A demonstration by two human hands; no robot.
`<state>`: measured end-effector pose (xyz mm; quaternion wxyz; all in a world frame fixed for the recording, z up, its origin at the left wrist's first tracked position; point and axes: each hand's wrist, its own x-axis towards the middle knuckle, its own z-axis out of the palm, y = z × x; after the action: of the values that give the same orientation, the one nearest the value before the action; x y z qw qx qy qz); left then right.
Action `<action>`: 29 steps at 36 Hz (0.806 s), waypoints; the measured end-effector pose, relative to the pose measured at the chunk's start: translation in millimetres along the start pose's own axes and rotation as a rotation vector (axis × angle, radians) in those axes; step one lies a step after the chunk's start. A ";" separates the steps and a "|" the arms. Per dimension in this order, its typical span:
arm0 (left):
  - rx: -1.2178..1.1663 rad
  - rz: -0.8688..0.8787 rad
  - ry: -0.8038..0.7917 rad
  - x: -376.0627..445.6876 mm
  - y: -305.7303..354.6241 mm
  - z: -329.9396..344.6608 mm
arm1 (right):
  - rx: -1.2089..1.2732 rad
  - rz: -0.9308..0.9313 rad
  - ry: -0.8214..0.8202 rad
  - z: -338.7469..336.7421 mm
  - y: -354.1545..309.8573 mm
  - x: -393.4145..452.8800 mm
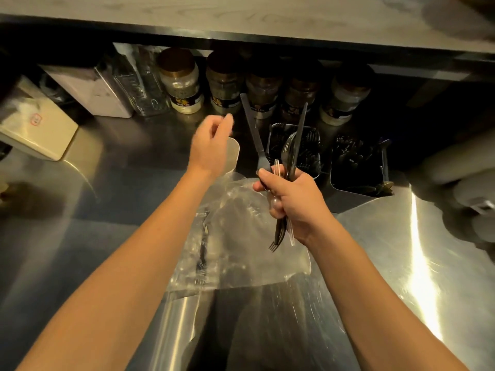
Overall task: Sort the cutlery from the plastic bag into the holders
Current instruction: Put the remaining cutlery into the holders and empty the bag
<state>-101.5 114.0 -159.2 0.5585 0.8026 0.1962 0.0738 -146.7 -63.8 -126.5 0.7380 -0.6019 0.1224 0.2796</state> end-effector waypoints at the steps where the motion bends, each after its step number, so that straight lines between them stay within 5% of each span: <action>1: -0.130 -0.092 -0.129 -6.3 12.7 3.0 | -0.006 -0.003 -0.017 -1.1 -0.8 -1.7; 4: -0.141 -0.104 -0.426 -26.6 37.5 9.6 | -0.019 -0.015 -0.047 -6.2 -1.7 -7.2; 10: -0.320 -0.041 -0.185 -39.4 67.4 18.0 | 0.032 0.027 0.075 -33.7 2.4 -17.6; 13: 0.090 0.099 -0.199 -29.8 76.3 23.2 | 0.096 0.038 0.122 -49.8 3.2 -23.6; 17: 0.901 0.185 -0.500 -21.8 93.0 28.7 | 0.128 0.026 0.139 -68.0 1.3 -29.6; 20: 1.285 0.353 -0.473 -18.7 104.2 35.5 | 0.137 0.026 0.119 -79.8 -1.2 -33.2; 25: 1.466 0.411 -0.362 -15.3 142.9 47.6 | 0.111 0.019 0.063 -94.8 -10.1 -40.3; 29: 1.477 0.473 -0.490 -6.5 158.0 54.9 | 0.078 0.005 0.016 -106.3 -14.2 -41.6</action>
<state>-52.2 16.5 -32.4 -0.1186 0.9776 -0.1084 -0.1363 -156.1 -178.3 -119.5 0.7591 -0.5747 0.1406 0.2714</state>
